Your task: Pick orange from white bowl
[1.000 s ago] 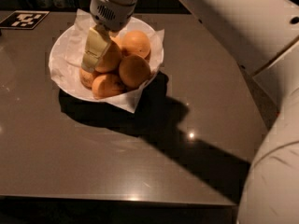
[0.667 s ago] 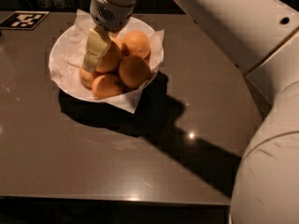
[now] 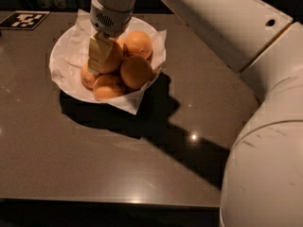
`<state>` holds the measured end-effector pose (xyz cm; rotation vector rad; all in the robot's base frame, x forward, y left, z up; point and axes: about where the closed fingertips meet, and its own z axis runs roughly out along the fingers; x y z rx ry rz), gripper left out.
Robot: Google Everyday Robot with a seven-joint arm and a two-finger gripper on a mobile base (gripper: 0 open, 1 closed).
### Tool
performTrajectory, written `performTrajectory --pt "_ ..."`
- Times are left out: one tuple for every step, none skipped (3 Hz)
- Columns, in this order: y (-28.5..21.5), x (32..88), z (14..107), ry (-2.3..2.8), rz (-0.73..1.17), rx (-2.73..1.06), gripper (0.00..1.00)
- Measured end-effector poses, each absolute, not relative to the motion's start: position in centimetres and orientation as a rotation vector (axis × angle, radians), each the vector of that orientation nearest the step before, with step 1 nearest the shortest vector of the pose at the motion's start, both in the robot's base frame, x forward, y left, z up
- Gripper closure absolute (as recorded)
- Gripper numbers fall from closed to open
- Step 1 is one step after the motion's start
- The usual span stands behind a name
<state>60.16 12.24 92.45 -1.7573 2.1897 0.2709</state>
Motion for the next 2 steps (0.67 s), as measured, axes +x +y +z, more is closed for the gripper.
performTrajectory --pt "12.24 60.16 92.76 2.190 0.271 -1.757 0.55" --pt "12.24 60.16 92.76 2.190 0.271 -1.757 0.79"
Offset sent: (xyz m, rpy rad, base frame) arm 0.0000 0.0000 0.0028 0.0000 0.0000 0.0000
